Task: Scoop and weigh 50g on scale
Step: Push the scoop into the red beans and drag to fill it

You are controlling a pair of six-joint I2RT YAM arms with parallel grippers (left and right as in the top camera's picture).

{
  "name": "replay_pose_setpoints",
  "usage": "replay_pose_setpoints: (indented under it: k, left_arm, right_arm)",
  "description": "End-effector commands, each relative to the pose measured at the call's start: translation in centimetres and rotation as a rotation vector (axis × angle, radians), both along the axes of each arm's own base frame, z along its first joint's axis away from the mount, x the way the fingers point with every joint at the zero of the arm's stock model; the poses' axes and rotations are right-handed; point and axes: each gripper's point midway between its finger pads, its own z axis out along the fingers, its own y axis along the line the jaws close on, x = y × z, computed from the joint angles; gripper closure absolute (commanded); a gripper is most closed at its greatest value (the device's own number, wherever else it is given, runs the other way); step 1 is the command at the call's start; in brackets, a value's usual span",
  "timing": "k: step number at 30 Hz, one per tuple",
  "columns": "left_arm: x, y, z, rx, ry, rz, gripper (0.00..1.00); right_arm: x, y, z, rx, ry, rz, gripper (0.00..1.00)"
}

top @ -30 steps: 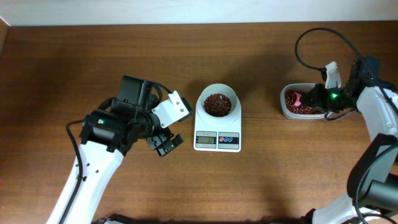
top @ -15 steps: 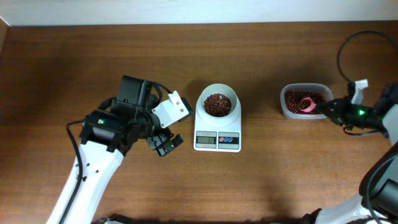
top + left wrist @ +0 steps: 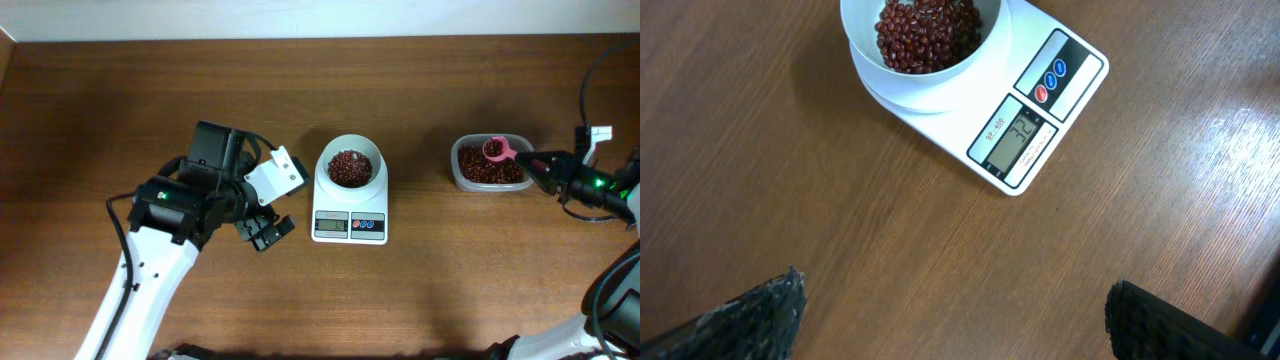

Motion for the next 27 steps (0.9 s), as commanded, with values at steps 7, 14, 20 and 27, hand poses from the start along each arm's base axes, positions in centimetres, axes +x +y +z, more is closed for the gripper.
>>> replay_pose_setpoints:
  k: [7,14,20,27]
  left_arm:
    - [0.1,-0.1,0.9,-0.012,-0.029,-0.015,0.01]
    - [0.1,-0.1,0.9,-0.012,-0.029,-0.015,0.01]
    - [0.1,-0.1,0.9,-0.012,-0.029,-0.015,0.01]
    - [0.1,-0.1,0.9,-0.012,-0.029,-0.015,0.01]
  right_arm:
    - [-0.5,-1.3,-3.3,-0.106,0.156,-0.049,0.96]
    - [0.1,-0.1,-0.2,0.046,0.033,-0.017,0.96]
    - [0.2,0.5,1.6,0.134,-0.031,0.002,0.96]
    - [0.6,4.4,2.5,0.177,-0.051,0.109,0.96]
